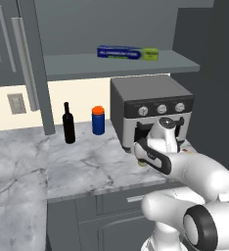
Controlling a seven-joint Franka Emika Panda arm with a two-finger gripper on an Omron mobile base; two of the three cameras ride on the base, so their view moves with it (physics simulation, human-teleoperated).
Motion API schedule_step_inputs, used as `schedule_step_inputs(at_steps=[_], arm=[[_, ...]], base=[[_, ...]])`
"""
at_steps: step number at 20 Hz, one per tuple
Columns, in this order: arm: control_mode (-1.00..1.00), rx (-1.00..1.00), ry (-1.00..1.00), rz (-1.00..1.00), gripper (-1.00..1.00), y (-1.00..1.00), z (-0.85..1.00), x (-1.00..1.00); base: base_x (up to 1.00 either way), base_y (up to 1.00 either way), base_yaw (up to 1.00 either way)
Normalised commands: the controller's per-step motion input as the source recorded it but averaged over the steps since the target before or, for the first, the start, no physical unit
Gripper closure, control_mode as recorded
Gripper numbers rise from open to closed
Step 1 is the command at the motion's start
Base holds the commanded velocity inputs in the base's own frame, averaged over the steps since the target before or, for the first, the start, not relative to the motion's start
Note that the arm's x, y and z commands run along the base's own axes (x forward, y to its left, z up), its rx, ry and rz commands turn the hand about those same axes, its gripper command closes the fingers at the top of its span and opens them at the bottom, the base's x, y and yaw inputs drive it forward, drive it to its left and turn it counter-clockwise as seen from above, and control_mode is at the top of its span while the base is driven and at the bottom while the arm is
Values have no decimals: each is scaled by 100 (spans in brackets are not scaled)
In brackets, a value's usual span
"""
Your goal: Pick the bar and canned food from the counter and place them in the cabinets closest to them.
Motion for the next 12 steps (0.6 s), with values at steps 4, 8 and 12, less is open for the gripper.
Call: schedule_step_inputs(at_steps=[4,8,12], arm=[[-100,0,2,0,-100,0,-1,14],[-100,0,1,0,-100,0,-2,18],[-100,0,3,0,-100,0,-1,16]], base=[[0,0,0],[0,0,0],[0,0,0]])
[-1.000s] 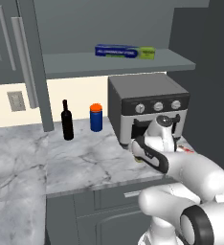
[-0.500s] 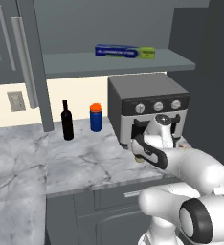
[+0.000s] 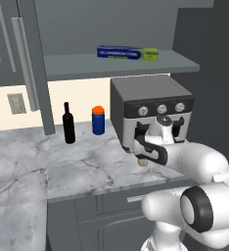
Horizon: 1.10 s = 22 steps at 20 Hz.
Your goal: Pick the bar and canned food from the counter and place them in the cabinets closest to them.
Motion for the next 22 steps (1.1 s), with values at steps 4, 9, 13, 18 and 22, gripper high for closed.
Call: schedule_step_inputs(at_steps=[4,9,13,18,22], arm=[[-100,0,8,0,-100,0,-17,5],[-100,0,6,0,-100,0,-29,13],[-100,0,3,0,-100,0,-13,23],[-100,0,4,0,-100,0,-20,12],[-100,0,5,0,-100,-1,-22,0]], base=[[0,0,0],[0,0,0],[0,0,0],[0,0,0],[0,0,0]])
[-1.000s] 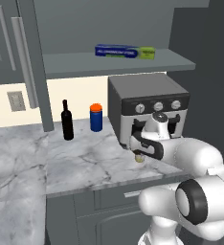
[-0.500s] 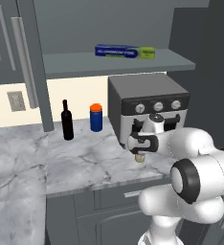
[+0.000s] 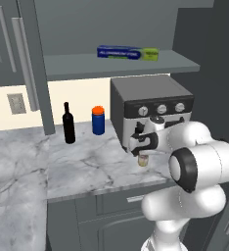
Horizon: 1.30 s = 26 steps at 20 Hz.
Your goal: Pick the bar and canned food from the counter and place them in the cabinets closest to them.
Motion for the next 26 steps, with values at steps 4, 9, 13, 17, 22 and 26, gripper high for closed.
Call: schedule_step_inputs(at_steps=[4,9,13,17,22,26], arm=[[-100,0,0,0,-100,0,0,0],[-100,0,0,0,-100,0,0,0],[-100,0,0,0,100,0,0,0],[-100,0,0,0,100,0,0,0],[-100,1,-1,0,100,0,0,-1],[-100,10,-9,1,100,-4,51,-70]], base=[[0,0,0],[0,0,0],[0,0,0],[0,0,0],[0,0,0],[0,0,0]])
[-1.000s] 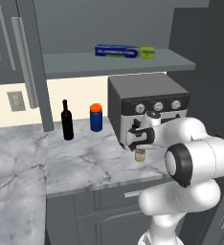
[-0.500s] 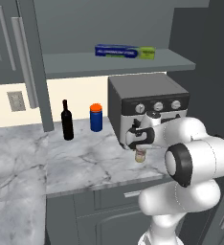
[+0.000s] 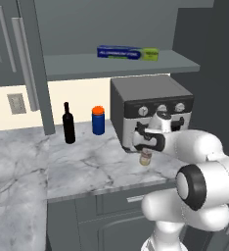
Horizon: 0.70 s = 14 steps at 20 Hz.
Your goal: Pick the bar and canned food from the counter and place them in the cabinets closest to them.
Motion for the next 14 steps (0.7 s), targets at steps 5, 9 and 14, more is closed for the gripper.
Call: schedule_step_inputs(at_steps=[5,9,14], arm=[[-100,3,-6,3,100,0,90,-79],[-100,-1,0,4,100,26,100,-47],[-100,-9,0,6,100,39,100,-35]], base=[[0,0,0],[0,0,0],[0,0,0]])
